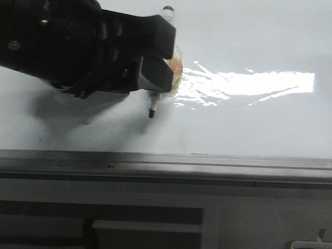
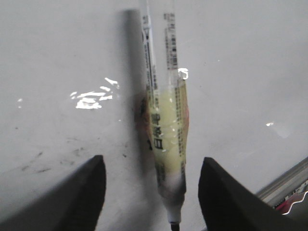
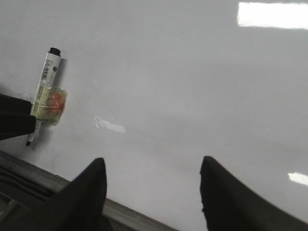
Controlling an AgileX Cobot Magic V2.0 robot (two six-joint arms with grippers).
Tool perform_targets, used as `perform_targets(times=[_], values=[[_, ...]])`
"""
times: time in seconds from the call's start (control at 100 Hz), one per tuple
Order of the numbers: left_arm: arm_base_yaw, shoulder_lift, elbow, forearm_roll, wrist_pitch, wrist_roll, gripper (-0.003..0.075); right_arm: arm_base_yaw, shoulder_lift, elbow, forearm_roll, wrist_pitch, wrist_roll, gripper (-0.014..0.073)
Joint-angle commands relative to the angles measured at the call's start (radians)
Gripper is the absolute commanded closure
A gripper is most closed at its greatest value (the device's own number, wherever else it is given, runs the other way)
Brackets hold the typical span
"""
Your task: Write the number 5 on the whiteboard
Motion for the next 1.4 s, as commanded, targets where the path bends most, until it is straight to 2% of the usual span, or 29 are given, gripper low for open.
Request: perform_targets(times=[0.0,0.06,0.13,0.21,0.24,0.25,0.37,0.48,0.62,0.72,0.82,0.93,1.02,1.161,1.391], values=[[-0.009,-0.005,-0.036,0.002,-0.043,0.0,0.0346,0.001,0.016,-0.037,0.006,-0.069,-0.01,0.0209],[-0.009,0.009,-0.036,-0.014,-0.039,0.0,0.0389,0.001,0.016,-0.037,0.008,-0.069,-0.01,0.0209],[-0.009,0.015,-0.036,-0.044,-0.026,0.0,0.0489,0.004,0.016,-0.037,0.034,-0.069,-0.01,0.0209],[-0.009,0.009,-0.038,-0.046,-0.005,0.0,0.0664,0.015,0.021,-0.054,0.094,-0.051,-0.058,0.0209],[-0.009,0.004,-0.038,-0.046,0.008,0.0,0.0738,0.025,0.025,-0.068,0.138,-0.03,-0.124,0.0209],[-0.009,0.001,-0.038,-0.042,0.011,0.0,0.0741,0.03,0.03,-0.074,0.156,-0.02,-0.155,0.0209],[-0.009,-0.031,-0.038,0.025,0.075,0.002,0.0741,0.084,0.076,-0.124,0.301,0.067,-0.369,0.0209],[-0.009,-0.081,-0.038,0.199,0.195,0.002,0.0741,0.146,0.14,-0.152,0.391,0.133,-0.487,0.0209],[-0.009,-0.149,-0.038,0.463,0.398,0.004,0.0741,0.215,0.219,-0.154,0.411,0.183,-0.581,0.0209],[-0.009,-0.186,-0.038,0.589,0.499,0.004,0.0741,0.258,0.265,-0.154,0.418,0.188,-0.631,0.0208],[-0.013,-0.215,-0.038,0.617,0.508,0.024,0.0741,0.305,0.294,-0.154,0.472,0.153,-0.713,0.0205],[-0.063,-0.258,-0.038,0.617,0.508,0.154,0.0741,0.366,0.309,-0.154,0.556,0.085,-0.806,0.0205],[-0.113,-0.28,-0.038,0.622,0.488,0.211,0.0741,0.411,0.316,-0.154,0.559,0.033,-0.811,0.0205],[-0.163,-0.291,-0.038,0.649,0.413,0.214,0.0741,0.475,0.334,-0.154,0.559,0.0,-0.812,0.0205],[-0.179,-0.291,-0.038,0.649,0.352,0.214,0.0741,0.55,0.388,-0.154,0.559,-0.093,-0.812,0.0205]])
